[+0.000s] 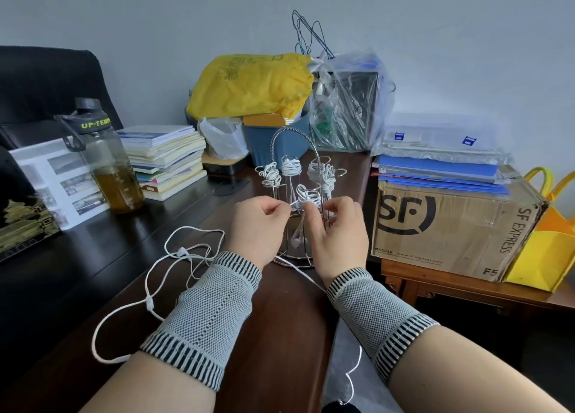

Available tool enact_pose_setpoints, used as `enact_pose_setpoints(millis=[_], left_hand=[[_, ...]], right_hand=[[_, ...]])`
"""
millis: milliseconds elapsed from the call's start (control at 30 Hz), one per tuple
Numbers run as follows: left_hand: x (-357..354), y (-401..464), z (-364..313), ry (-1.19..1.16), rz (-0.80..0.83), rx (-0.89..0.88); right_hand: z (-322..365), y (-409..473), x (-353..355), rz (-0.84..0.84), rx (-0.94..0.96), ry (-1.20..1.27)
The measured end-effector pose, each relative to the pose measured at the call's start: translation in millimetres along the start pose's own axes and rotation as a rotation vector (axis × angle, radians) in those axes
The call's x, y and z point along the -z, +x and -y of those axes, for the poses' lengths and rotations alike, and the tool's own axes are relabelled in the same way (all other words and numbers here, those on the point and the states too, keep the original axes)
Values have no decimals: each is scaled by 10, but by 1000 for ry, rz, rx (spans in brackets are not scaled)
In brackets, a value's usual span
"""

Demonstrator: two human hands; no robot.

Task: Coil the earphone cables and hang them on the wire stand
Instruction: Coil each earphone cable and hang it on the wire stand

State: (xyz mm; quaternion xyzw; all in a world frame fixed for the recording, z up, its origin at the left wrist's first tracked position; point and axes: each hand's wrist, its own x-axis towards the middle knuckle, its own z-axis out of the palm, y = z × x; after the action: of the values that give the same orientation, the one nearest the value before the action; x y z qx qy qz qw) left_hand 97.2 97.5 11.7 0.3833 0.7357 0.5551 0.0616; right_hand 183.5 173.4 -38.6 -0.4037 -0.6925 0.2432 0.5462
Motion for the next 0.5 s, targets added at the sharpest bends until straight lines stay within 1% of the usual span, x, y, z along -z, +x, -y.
enact_pose_setpoints(millis=[67, 100, 167, 267, 333, 433, 500], left_hand=[[29, -3, -16, 56, -13, -17], [40, -9, -29, 82, -17, -27], [65, -18, -58, 143, 5, -50], [123, -39, -88, 235, 85, -80], [178, -54, -110, 310, 141, -85], [275, -67, -151, 374, 210, -91], [372, -82, -198, 407, 267, -95]], right_hand=[[0, -19, 75, -28, 165, 13], [3, -21, 118, -7, 278, 9], [51, -9, 183, 93, 451, -18], [172, 38, 192, 241, 577, -89], [213, 55, 152, 277, 626, -119], [222, 91, 100, 275, 591, -138], [204, 91, 82, 236, 575, -140]])
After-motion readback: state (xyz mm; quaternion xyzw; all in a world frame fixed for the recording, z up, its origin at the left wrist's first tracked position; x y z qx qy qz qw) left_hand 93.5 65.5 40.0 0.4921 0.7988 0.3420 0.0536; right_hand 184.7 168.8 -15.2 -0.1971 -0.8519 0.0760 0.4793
